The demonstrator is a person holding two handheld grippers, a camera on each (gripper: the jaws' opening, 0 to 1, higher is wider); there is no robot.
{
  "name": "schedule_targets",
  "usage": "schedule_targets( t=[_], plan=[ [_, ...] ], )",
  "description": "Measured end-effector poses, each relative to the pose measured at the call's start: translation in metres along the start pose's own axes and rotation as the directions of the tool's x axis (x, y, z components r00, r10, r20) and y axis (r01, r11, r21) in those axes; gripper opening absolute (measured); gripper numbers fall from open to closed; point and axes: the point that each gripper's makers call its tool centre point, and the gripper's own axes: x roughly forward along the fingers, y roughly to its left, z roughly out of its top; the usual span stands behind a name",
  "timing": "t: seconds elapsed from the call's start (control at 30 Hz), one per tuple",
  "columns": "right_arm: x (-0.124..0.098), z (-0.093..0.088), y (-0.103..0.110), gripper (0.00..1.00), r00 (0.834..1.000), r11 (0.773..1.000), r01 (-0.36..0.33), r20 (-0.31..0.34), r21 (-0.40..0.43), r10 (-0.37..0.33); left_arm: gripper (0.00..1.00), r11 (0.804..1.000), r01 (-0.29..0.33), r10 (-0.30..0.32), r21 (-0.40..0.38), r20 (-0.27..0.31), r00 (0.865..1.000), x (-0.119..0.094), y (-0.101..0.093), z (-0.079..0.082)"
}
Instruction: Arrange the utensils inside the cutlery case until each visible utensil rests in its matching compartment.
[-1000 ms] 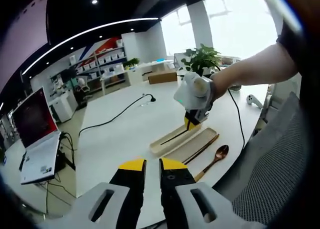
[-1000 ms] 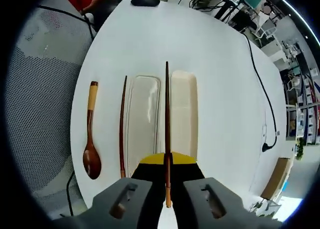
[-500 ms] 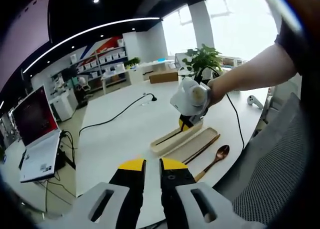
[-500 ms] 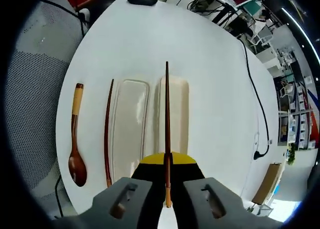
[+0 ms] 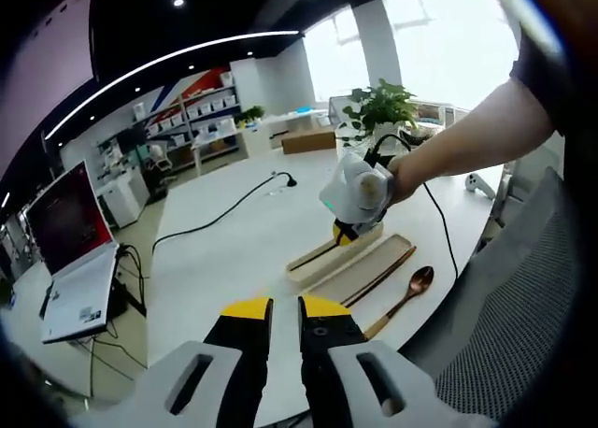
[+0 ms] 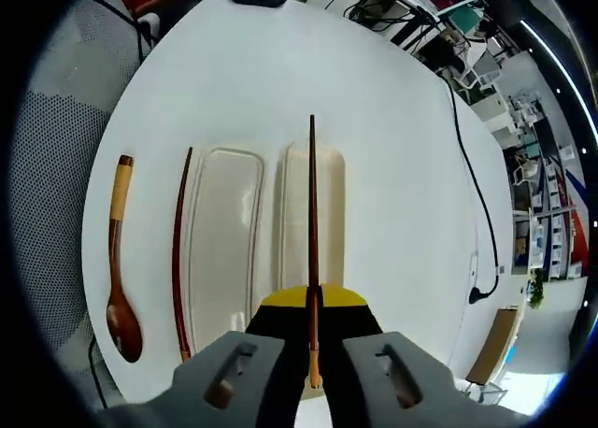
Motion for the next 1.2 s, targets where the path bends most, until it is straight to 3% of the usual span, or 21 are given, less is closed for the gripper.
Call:
schedule_targets(
  t=[0.63,1.2],
  plan=[
    [0.018,-0.008,-0.006,0.0,1.0,0.999,-0.003,-0.012,0.033,0.003,0.11,1.0,0.001,-0.001,-0.006,0.0,1.0,-0.001,-0.001,0.002],
    [0.031,-0.011,-0.007,0.0,1.0,1.0,-0.02,-0.016,0.024,0.02,0.11,1.0,0.009,-0.009,-0.019,-0.014,1.0,0.002,0.005,-0.008]
  ],
)
